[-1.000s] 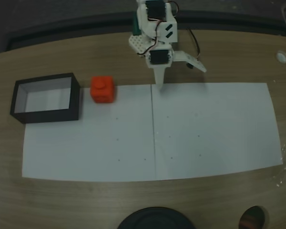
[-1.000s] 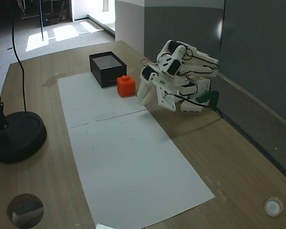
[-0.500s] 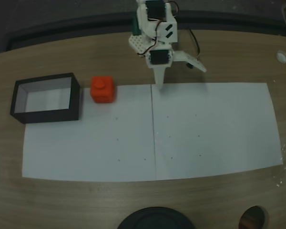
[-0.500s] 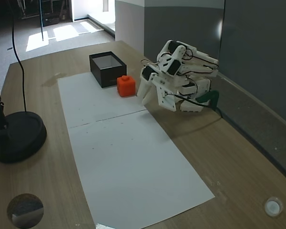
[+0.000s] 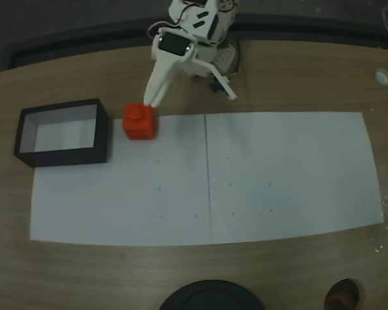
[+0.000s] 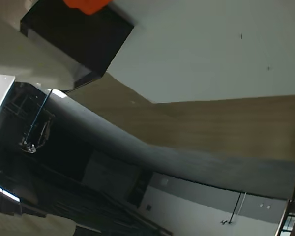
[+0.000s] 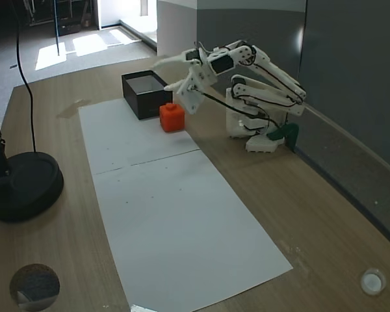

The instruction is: Grab a orange square and put it in the box.

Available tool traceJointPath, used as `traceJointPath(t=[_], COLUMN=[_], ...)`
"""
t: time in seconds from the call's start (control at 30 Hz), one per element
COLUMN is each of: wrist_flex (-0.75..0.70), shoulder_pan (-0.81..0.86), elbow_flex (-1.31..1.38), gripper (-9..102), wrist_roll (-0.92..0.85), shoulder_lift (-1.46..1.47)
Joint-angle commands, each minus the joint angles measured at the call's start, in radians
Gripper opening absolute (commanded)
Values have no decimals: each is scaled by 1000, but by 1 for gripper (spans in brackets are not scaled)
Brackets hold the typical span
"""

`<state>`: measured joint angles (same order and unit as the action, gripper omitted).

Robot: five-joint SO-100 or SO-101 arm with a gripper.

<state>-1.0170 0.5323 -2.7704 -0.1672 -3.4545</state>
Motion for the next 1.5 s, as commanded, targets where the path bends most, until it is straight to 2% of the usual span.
traceJointPath(t=[0.0,0.23,0.33,0.47,0.7,0.9,1.0,1.13,1.3,1.47], wrist_flex=[26,28,9,-35,-255,-568,-669,-701,-690,-584], shoulder_pan=[63,74,83,83,81,83,81,83,83,104], elbow_flex=[169,272,273,290,571,907,1019,1035,931,859], gripper=[26,26,26,27,34,41,43,41,41,41], wrist_roll=[32,23,-41,-43,0,-8,-11,-87,-158,-190], shoulder_lift=[-18,2,28,120,515,865,996,1123,1207,1220])
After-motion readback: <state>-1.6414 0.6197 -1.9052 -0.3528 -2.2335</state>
